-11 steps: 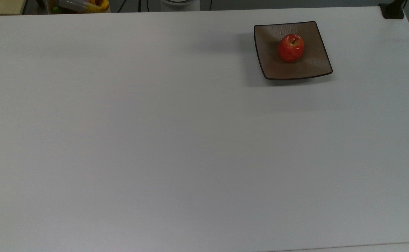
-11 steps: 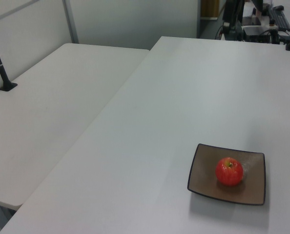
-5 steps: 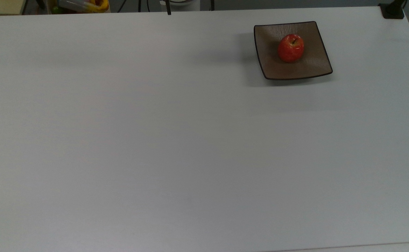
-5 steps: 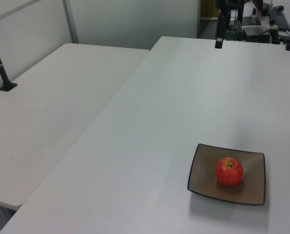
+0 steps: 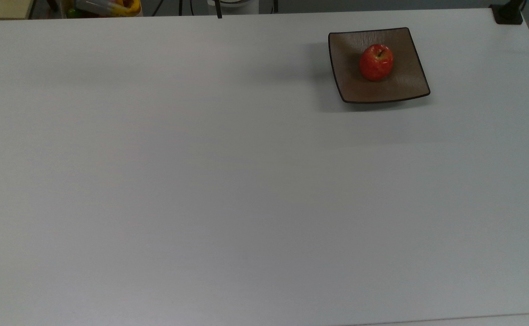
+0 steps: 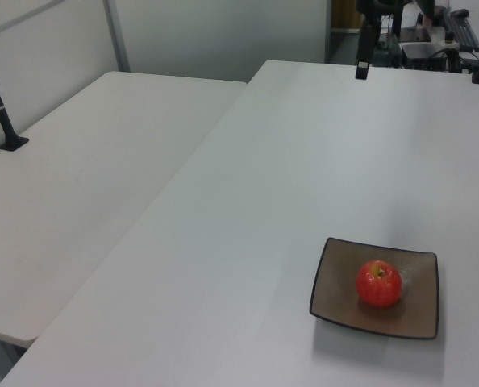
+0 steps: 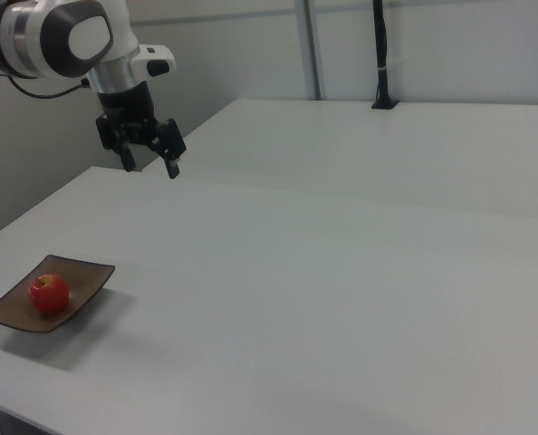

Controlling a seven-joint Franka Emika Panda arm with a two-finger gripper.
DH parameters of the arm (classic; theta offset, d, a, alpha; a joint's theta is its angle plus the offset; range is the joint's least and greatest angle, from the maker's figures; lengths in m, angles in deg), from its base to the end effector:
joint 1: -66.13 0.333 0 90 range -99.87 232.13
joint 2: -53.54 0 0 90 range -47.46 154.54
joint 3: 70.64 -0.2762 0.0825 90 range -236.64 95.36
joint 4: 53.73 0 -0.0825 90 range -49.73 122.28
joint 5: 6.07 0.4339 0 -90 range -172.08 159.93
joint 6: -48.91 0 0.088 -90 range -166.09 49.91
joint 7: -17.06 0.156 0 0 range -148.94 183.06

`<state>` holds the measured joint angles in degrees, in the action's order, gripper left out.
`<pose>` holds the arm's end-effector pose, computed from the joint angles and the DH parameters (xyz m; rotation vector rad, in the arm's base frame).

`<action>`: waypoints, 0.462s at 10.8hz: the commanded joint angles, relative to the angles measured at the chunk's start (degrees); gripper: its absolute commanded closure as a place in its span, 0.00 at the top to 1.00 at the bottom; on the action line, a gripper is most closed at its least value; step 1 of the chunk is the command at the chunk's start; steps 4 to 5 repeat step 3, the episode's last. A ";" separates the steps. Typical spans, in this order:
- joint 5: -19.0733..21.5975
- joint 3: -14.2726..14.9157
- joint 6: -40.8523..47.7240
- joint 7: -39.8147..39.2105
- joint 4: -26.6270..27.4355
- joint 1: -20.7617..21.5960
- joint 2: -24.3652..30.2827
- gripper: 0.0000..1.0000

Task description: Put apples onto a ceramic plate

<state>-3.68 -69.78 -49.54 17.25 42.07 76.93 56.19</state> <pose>0.5993 0.1109 0.5242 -3.0778 -0.2559 -0.1366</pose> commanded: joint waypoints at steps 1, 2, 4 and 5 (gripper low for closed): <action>1.12 1.86 -0.69 -1.51 0.63 1.24 1.22 1.00; 1.12 1.86 -0.69 -1.42 0.62 1.24 1.13 1.00; 1.12 1.86 -0.69 -1.51 0.71 1.24 1.13 1.00; 1.12 1.86 -0.69 -1.51 0.71 1.24 1.13 1.00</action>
